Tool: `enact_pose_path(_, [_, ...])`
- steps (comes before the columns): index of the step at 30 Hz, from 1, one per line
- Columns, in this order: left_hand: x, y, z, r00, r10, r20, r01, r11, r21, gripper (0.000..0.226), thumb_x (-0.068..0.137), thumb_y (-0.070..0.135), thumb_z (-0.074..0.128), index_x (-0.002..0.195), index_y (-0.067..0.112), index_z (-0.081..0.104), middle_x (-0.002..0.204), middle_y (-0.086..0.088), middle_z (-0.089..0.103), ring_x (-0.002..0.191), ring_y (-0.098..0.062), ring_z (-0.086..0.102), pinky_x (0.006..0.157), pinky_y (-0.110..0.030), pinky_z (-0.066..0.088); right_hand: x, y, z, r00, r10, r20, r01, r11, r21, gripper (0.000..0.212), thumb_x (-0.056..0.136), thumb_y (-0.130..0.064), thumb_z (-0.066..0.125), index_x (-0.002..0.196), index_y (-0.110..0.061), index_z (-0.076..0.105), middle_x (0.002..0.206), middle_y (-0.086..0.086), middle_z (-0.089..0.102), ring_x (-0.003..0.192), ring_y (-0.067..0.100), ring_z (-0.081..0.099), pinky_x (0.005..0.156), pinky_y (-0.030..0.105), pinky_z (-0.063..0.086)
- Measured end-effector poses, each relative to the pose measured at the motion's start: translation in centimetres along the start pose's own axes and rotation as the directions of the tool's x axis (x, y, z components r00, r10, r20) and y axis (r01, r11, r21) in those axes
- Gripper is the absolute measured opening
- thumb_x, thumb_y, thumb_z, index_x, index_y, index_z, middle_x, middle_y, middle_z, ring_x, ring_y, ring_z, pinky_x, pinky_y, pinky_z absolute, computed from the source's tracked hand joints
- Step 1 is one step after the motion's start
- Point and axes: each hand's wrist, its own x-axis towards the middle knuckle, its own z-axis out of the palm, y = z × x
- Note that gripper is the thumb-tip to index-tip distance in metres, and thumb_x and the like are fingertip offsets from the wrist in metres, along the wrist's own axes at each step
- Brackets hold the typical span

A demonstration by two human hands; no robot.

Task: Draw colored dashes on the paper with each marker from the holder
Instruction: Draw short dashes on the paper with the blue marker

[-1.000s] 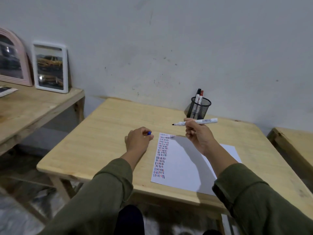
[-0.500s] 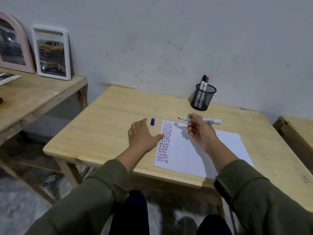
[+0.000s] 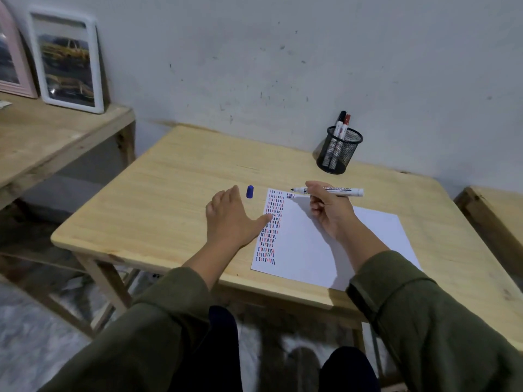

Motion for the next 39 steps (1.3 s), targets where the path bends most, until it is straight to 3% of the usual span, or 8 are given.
enact_pose_path(4, [0.0, 0.0, 0.1, 1.000, 0.001, -0.005, -0.001, 1.000, 0.000, 0.104, 0.071, 0.070, 0.056, 0.148, 0.010, 0.018, 0.154, -0.006, 0.027, 0.145, -0.024, 0.015, 0.116, -0.039, 0.014, 0.5, 0.2, 0.2, 1.000, -0.022, -0.019, 0.022, 1.000, -0.019, 0.009, 0.082, -0.005, 0.063, 0.075, -0.010, 0.066, 0.054, 0.001, 0.040, 0.039, 0.007, 0.032, 0.039, 0.018, 0.026])
enact_pose_path(8, [0.1, 0.0, 0.1, 1.000, -0.003, -0.004, 0.003, 1.000, 0.003, 0.106, 0.070, 0.071, 0.056, 0.148, 0.010, 0.017, 0.155, -0.006, 0.027, 0.145, -0.024, 0.015, 0.116, -0.040, 0.015, 0.8, 0.7, 0.3, 0.997, -0.065, -0.036, 0.058, 0.986, -0.156, 0.011, 0.081, -0.009, 0.062, 0.072, -0.013, 0.067, 0.057, 0.002, 0.038, 0.045, 0.011, 0.028, 0.042, 0.020, 0.021])
enact_pose_path(13, [0.1, 0.1, 0.0, 1.000, -0.009, -0.003, 0.009, 1.000, 0.001, 0.108, 0.070, 0.071, 0.057, 0.148, 0.010, 0.016, 0.155, -0.006, 0.026, 0.145, -0.024, 0.015, 0.116, -0.040, 0.014, 0.5, 1.0, 0.4, 0.992, -0.130, -0.005, 0.125, 0.963, -0.240, 0.011, 0.083, -0.009, 0.062, 0.074, -0.013, 0.067, 0.056, 0.002, 0.039, 0.044, 0.009, 0.033, 0.040, 0.016, 0.027])
enact_pose_path(39, [0.1, 0.1, 0.0, 1.000, -0.013, 0.001, 0.013, 1.000, -0.010, 0.108, 0.070, 0.071, 0.057, 0.148, 0.010, 0.016, 0.155, -0.006, 0.026, 0.146, -0.023, 0.015, 0.116, -0.039, 0.014, 0.5, 1.0, 0.4, 0.991, -0.136, 0.004, 0.131, 0.948, -0.289, 0.007, 0.082, -0.012, 0.066, 0.075, -0.013, 0.067, 0.050, -0.001, 0.044, 0.038, 0.005, 0.038, 0.040, 0.016, 0.031])
